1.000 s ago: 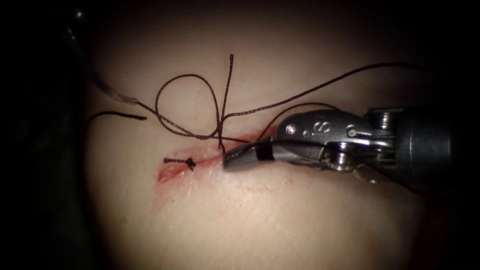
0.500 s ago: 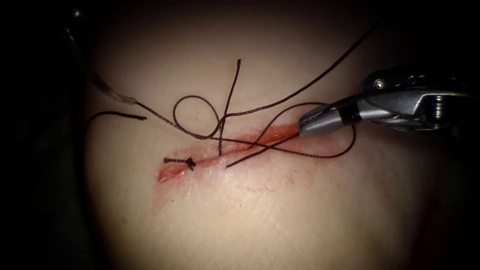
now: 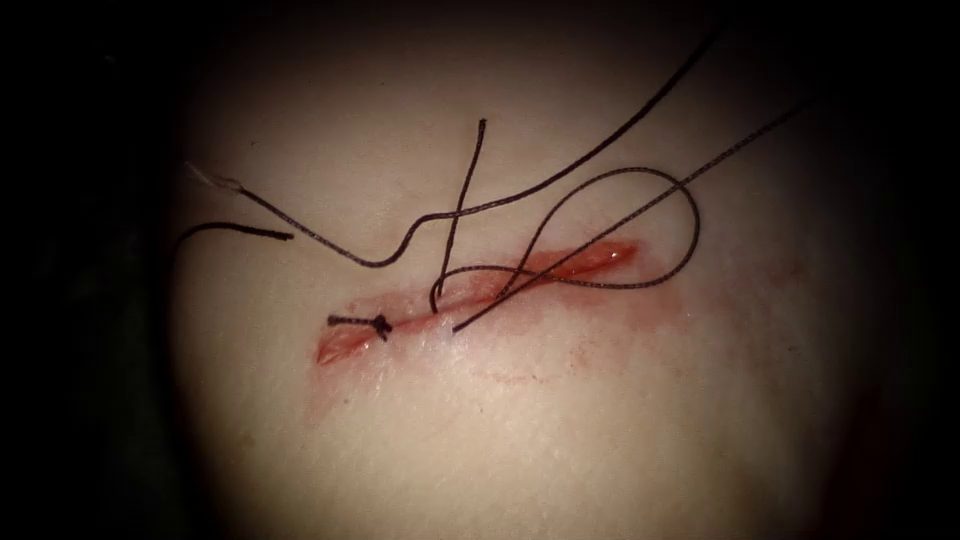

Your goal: Wound Closure

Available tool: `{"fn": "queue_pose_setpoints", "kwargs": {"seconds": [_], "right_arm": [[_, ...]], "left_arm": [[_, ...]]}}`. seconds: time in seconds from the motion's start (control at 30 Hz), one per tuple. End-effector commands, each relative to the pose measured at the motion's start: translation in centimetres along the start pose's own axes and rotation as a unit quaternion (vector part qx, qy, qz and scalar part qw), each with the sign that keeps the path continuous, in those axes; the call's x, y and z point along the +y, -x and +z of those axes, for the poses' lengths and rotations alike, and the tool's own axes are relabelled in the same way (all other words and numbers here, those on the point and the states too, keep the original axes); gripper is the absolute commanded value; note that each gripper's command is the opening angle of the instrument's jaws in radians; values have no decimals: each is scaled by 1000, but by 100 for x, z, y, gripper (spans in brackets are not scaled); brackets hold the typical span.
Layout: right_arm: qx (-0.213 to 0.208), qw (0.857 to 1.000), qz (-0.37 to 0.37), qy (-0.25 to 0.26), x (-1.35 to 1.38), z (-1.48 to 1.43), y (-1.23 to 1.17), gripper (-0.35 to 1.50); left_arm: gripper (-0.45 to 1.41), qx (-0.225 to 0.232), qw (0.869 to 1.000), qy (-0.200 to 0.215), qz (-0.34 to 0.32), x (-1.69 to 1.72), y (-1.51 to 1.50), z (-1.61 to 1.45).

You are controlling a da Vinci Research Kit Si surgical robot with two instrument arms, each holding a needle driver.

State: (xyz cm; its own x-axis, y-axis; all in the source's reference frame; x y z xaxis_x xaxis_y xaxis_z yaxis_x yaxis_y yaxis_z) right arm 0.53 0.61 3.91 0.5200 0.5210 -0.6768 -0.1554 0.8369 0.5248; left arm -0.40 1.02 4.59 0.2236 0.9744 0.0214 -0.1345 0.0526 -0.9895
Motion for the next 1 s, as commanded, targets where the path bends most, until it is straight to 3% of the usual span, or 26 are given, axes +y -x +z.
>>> {"fn": "queue_pose_setpoints", "kwargs": {"seconds": [0.03,0.07,0.13,0.23,0.57,0.6,0.63,0.67,0.8,0.83,1.0], "right_arm": [[-5,1000,-7,29,24,-28,-5,-35],[-5,1000,-7,29,24,-28,-5,-35],[-16,998,-17,63,41,-59,-4,-35],[-23,996,-21,78,48,-72,-2,-35],[-66,987,-46,139,60,-88,3,-35],[-68,986,-45,143,57,-85,4,22],[-68,986,-45,143,57,-85,4,22],[-64,985,-38,154,49,-78,6,89],[-48,991,-30,119,26,-57,12,93],[-32,997,-23,66,5,-35,16,94],[-26,999,-1,-22,-58,36,26,108]], "left_arm": [[-45,2,1000,0,1,-5,0,5],[-45,2,1000,0,1,-5,0,5],[-45,2,1000,0,1,-6,1,5],[-45,3,1000,-1,2,-7,1,6],[-45,3,1000,-1,2,-7,2,6],[-45,3,1000,-1,2,-7,2,6],[-45,3,1000,-1,2,-7,2,6],[-45,7,1000,-3,2,-8,1,6],[-45,15,1000,-10,5,-9,-1,4],[-45,29,999,-23,24,-11,-4,0],[-45,30,997,-56,43,-19,-8,-6]]}}
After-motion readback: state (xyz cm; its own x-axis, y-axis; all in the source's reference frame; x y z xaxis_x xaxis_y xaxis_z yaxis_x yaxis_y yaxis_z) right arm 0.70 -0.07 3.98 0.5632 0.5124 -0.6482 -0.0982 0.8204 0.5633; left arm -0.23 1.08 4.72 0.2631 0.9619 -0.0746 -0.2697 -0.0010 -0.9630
